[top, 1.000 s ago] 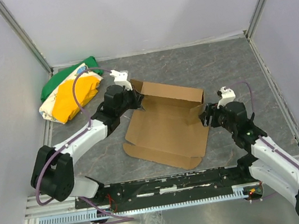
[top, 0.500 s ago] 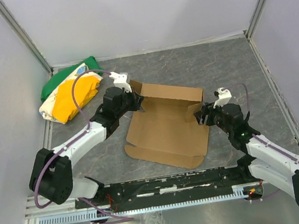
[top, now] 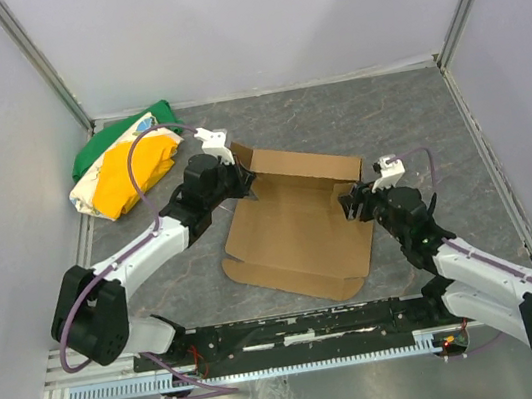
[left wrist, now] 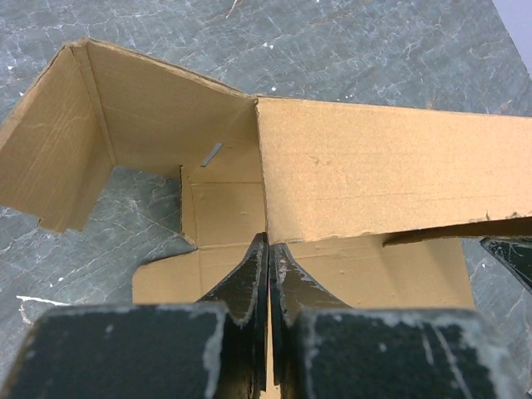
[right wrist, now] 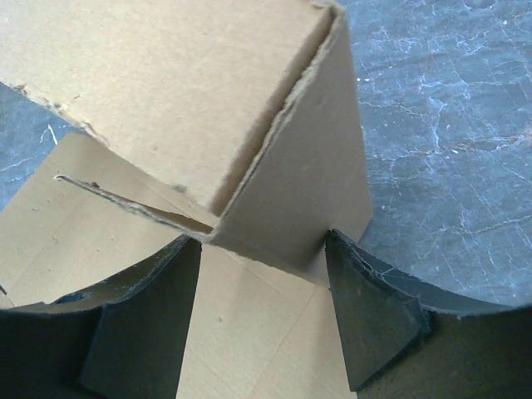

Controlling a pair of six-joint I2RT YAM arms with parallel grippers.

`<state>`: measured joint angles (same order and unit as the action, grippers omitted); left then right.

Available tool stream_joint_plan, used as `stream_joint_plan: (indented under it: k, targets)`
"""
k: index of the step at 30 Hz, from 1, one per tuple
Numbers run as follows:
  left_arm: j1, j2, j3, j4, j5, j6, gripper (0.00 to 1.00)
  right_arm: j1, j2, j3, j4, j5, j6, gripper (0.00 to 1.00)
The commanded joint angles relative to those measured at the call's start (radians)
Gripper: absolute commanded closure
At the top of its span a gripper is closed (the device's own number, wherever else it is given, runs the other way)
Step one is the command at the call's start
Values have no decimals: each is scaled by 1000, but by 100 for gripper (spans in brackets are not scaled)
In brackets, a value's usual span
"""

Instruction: Fold the paper box

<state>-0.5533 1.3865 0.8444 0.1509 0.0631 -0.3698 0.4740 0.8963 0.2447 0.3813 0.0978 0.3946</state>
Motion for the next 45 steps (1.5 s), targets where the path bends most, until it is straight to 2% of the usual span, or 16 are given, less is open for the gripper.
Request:
stream_joint_plan:
  k: [1, 10, 16, 27, 34, 41, 43, 45]
  targets:
    - [-14, -32, 25, -37, 30, -41, 97, 42, 49, 19, 135, 95, -36, 32]
    - [-14, -56, 15, -47, 30, -47, 97, 148, 130, 52, 180, 356, -52, 51]
    - [-14, -53, 40, -60, 35, -49, 97, 192, 156, 51, 222, 429, -57, 48]
    - [-15, -31, 131, -151, 49, -47, 97, 216, 202, 79, 251, 451, -59, 37]
    - [-15, -28, 133, -147, 64, -54, 97, 215, 218, 74, 286, 449, -68, 36]
    - [-14, -28, 128, -148, 66, -47, 97, 216, 279, 80, 346, 451, -62, 60]
    - [-15, -29, 125, -147, 66, -50, 97, 216, 285, 80, 352, 475, -56, 73]
    - [-14, -30, 119, -146, 68, -50, 97, 216, 283, 77, 354, 502, -45, 91]
